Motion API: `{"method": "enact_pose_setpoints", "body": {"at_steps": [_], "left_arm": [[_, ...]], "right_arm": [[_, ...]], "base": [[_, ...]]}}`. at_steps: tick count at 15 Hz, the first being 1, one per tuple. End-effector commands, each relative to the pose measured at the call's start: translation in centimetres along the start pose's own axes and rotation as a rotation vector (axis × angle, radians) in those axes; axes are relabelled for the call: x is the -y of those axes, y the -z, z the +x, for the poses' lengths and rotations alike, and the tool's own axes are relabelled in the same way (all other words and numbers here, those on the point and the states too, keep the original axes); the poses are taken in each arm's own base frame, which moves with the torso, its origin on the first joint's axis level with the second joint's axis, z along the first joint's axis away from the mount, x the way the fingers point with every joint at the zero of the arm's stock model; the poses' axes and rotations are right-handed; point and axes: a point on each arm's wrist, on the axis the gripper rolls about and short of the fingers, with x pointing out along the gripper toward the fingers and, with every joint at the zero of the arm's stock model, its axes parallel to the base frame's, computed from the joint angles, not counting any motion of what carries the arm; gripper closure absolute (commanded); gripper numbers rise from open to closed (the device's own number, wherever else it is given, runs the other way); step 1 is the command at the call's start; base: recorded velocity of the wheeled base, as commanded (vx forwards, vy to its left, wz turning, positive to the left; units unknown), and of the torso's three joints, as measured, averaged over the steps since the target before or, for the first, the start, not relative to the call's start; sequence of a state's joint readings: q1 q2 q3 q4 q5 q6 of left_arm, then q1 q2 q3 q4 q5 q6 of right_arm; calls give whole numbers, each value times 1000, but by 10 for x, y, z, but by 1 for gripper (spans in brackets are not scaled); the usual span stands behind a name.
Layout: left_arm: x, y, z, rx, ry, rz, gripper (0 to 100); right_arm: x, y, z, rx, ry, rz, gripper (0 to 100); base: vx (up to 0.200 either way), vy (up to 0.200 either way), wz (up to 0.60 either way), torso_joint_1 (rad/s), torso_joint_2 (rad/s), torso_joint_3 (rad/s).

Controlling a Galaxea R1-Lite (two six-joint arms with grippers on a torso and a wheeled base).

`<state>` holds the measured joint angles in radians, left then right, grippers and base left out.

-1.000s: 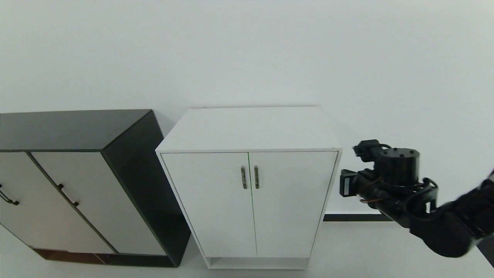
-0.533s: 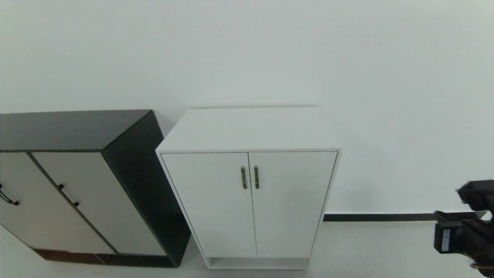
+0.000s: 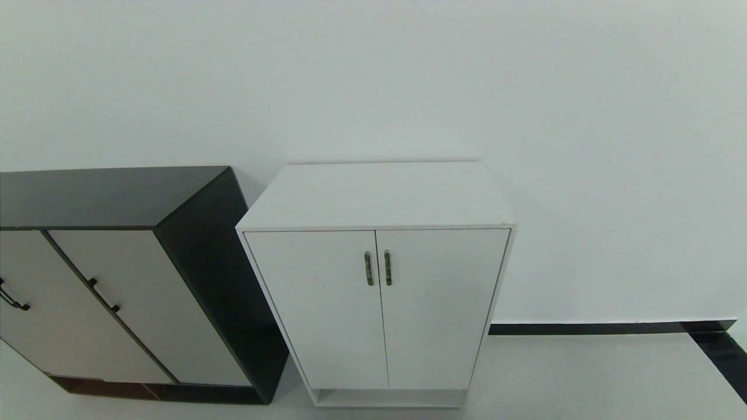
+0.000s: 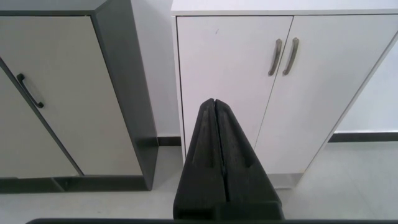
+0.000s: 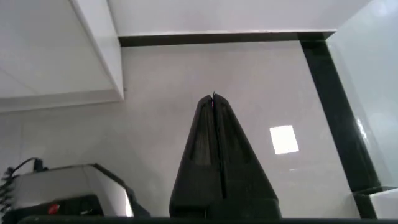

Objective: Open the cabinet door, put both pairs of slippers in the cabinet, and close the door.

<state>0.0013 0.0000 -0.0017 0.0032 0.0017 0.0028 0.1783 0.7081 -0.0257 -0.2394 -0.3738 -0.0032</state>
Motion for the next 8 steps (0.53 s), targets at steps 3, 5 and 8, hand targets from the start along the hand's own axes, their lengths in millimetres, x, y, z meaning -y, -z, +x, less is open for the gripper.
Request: {"method": "enact_pose_setpoints", "body": {"at_steps": [3,5,8], "left_arm": [[0,0,0,-2,0,0,100],[0,0,0,-2,0,0,100],[0,0,0,-2,0,0,100]], "right_arm": [[15,39,-52,259,-231,72,100],[14,41,-54,294,-280,78,100],[14,41,-54,299,-284,80,100]], "base": [[0,0,0,0,0,0],[0,0,0,0,0,0],[0,0,0,0,0,0]]}}
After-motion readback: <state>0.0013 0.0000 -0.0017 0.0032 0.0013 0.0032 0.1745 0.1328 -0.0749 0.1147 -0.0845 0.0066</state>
